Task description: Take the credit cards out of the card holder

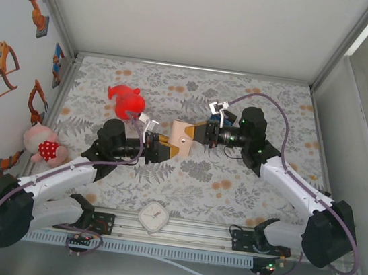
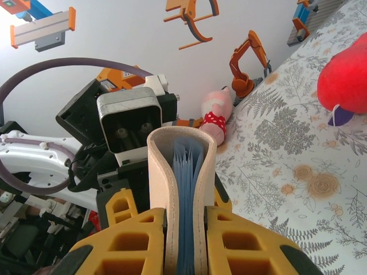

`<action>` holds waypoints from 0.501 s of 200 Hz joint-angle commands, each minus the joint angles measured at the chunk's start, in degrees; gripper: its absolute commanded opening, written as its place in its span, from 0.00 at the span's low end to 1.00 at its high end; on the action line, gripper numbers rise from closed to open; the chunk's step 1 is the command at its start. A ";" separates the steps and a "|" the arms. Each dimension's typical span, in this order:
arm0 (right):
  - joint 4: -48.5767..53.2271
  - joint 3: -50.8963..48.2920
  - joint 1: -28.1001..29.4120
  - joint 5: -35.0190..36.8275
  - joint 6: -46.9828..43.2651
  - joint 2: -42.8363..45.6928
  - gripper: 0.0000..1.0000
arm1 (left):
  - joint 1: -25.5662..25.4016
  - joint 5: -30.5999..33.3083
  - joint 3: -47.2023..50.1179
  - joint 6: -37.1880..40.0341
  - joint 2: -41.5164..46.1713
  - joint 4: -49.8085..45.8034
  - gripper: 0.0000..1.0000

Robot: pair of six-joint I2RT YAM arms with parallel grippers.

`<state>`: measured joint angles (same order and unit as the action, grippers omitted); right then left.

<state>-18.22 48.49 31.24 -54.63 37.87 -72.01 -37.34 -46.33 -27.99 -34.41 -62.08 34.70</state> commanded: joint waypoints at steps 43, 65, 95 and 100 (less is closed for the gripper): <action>-0.31 0.72 -0.04 -0.53 -1.32 -0.58 0.00 | 0.23 -0.99 -1.72 -0.53 -0.76 2.02 0.31; 2.20 1.16 -0.04 0.71 -2.48 -0.91 0.00 | 0.23 -0.49 -2.55 0.59 -1.02 0.10 0.15; 7.31 1.99 -0.09 4.77 -3.57 -1.33 0.02 | 0.19 3.90 -4.27 5.17 -0.21 -8.66 0.00; 8.09 2.05 -0.08 5.65 -3.53 -1.31 0.05 | 0.24 4.77 -4.53 6.04 -0.05 -10.18 0.00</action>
<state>-15.29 48.62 31.07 -53.54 35.83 -72.64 -37.08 -45.67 -29.19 -33.61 -62.92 30.41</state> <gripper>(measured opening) 0.154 0.161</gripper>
